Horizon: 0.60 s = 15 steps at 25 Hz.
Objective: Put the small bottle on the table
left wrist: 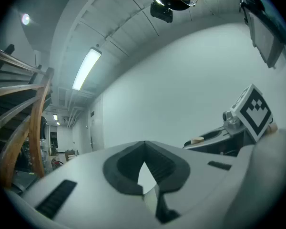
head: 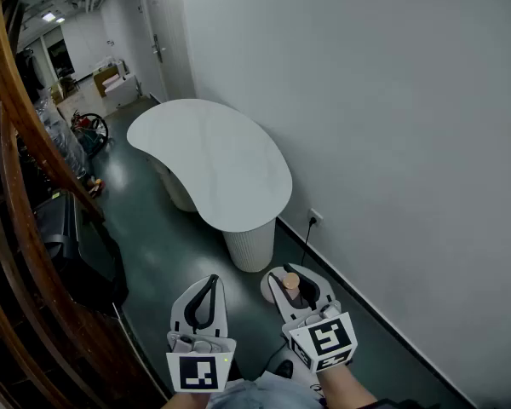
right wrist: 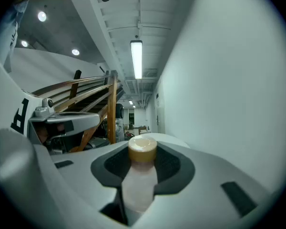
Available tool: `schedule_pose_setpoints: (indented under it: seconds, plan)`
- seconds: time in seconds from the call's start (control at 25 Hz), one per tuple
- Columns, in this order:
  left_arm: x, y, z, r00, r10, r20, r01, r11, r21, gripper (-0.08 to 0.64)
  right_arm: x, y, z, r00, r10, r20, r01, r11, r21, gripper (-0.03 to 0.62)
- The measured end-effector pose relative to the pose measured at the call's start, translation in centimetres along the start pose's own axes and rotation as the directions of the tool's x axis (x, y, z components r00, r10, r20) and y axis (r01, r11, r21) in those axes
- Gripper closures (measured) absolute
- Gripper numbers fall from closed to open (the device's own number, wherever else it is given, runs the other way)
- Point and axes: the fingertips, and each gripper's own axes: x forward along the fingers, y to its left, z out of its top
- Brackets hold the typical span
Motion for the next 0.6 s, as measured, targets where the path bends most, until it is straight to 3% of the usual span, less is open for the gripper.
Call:
schedule_pose_setpoints:
  seconds: [0.6]
  plan:
    - [-0.1, -1.8, -1.7, 0.996, 0.066, -0.052, -0.066, 0.998, 0.003, 0.560, -0.6, -2.0, -1.5, 0.996, 0.087, 0.016, -0.086, 0.996, -0.018, 0.476]
